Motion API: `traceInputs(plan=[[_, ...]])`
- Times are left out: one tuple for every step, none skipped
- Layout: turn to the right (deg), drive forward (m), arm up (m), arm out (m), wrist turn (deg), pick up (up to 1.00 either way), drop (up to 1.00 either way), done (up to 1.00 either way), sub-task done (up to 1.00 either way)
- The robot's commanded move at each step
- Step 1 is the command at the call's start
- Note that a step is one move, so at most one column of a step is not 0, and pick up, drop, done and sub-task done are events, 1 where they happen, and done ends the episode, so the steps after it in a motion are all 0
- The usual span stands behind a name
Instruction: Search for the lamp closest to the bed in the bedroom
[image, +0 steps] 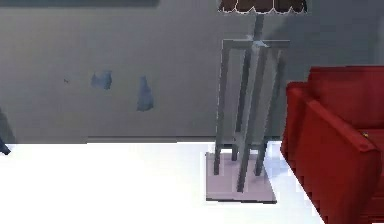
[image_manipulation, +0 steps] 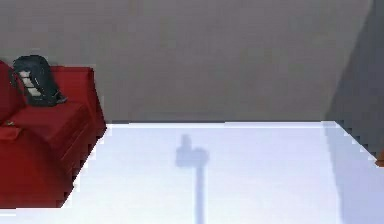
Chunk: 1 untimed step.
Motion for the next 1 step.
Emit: traceInputs(plan=[[-30.0, 0.00, 0.00, 0.00, 0.0, 0.00, 0.00, 0.00, 0.00]])
